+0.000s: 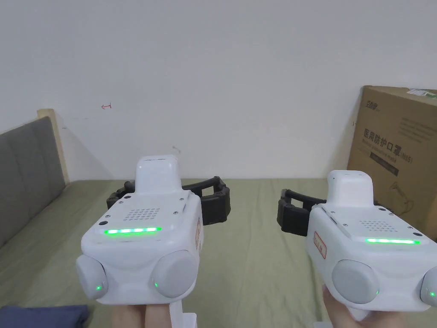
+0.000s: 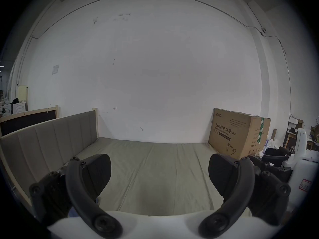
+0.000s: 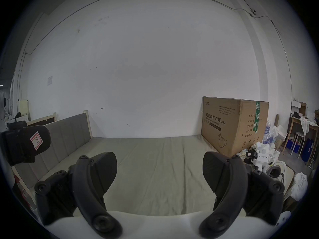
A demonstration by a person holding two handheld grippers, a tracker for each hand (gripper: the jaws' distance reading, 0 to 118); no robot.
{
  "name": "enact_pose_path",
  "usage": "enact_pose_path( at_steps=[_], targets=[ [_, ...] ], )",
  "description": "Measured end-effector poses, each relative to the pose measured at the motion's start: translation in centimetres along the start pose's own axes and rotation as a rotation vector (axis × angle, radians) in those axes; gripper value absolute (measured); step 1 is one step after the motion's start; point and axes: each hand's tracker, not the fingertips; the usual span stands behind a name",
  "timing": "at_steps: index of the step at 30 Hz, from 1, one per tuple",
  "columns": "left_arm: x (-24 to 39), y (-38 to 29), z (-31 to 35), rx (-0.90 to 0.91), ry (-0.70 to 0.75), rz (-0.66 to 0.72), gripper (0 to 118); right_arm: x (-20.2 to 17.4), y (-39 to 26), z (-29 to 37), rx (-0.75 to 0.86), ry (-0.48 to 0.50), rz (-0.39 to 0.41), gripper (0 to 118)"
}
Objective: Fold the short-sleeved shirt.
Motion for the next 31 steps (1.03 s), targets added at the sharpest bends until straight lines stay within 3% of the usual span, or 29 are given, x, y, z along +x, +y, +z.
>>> enact_pose_path(
  at_steps=[17,26,31],
  targets=[
    [0.59,-0.81,0.32,-0.014,0.031,-0.017,114,-0.06,-0.23,0.14,-0.012,-0.01,0.005,105],
    [-0.09,-0.84,0.31,-0.012,-0.016,0.104,113,-0.07,-0.38,0.11,-0.02,-0.015,0.012,105],
    [-0.03,-0.66,0.43,0.001,0.007,0.096,114,0.14,-0.32,0.14,-0.018,-0.018,0.008,105]
  ],
)
